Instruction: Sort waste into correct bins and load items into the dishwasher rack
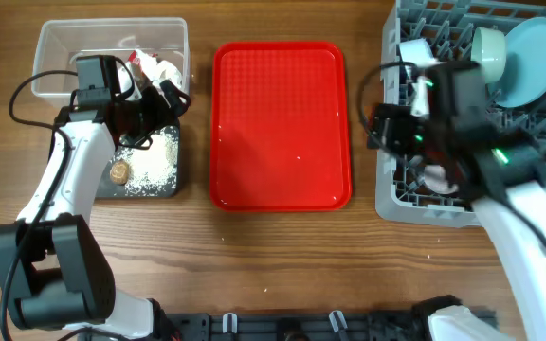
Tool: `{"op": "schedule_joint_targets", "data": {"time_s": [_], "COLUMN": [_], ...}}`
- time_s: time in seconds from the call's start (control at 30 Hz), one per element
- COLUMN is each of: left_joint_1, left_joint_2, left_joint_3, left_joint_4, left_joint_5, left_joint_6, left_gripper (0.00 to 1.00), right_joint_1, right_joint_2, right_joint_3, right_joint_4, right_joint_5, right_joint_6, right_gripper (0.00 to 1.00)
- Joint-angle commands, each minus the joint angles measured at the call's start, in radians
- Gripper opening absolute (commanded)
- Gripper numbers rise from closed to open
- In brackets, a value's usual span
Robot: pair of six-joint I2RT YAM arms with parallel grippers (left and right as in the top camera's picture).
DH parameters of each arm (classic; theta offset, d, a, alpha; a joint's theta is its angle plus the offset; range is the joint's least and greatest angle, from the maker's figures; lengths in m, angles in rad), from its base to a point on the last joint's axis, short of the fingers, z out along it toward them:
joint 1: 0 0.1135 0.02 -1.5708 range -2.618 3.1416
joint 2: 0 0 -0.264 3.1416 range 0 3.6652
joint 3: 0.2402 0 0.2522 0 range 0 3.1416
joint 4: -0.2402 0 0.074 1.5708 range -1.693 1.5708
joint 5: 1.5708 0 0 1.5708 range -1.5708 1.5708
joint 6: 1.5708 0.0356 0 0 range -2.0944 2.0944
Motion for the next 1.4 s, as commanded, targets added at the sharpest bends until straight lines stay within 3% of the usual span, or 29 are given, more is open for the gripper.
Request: {"op": "schedule_joint_targets", "data": {"time_s": [0.0, 0.2, 0.3, 0.37, 0.47, 0.63, 0.8, 1.07, 1.37], "left_joint_1": [0.004, 0.004, 0.004, 0.004, 0.004, 0.004, 0.004, 0.004, 0.004], "left_joint_2": [-0.009, -0.009, -0.009, -0.009, -0.009, -0.009, -0.009, -0.009, -0.009], "left_joint_3": [0.003, 0.003, 0.003, 0.003, 0.003, 0.003, 0.003, 0.003, 0.003], "left_joint_4": [0.001, 0.001, 0.001, 0.001, 0.001, 0.001, 0.001, 0.001, 0.001], "left_joint_5": [-0.013, -0.013, -0.013, -0.013, -0.013, -0.013, -0.013, -0.013, -0.013], "left_joint_6": [0.002, 0.002, 0.002, 0.002, 0.002, 0.002, 0.002, 0.002, 0.002], "left_gripper": [1.0, 1.0, 1.0, 1.0, 1.0, 1.0, 1.0, 1.0, 1.0], "right_joint_1": [0.004, 0.003, 0.006, 0.002, -0.037, -0.154, -0.172, -0.179, -0.179], "right_joint_2": [-0.165, -0.281, -0.312, -0.345, -0.463, -0.802, -1.04, -1.214, -1.206], "right_joint_3": [0.031, 0.031, 0.025, -0.01, -0.176, -0.688, -1.038, -1.325, -1.35], "right_joint_4": [-0.001, -0.122, -0.079, 0.005, 0.214, 0.676, 0.89, 0.976, 1.02], "right_joint_5": [-0.083, -0.036, 0.111, 0.169, 0.157, -0.092, -0.126, -0.13, -0.129], "right_joint_6": [0.018, 0.011, 0.004, -0.092, -0.166, -0.166, -0.162, -0.031, -0.031], "right_gripper": [1.0, 1.0, 1.0, 1.0, 1.0, 1.0, 0.99, 1.0, 1.0]}}
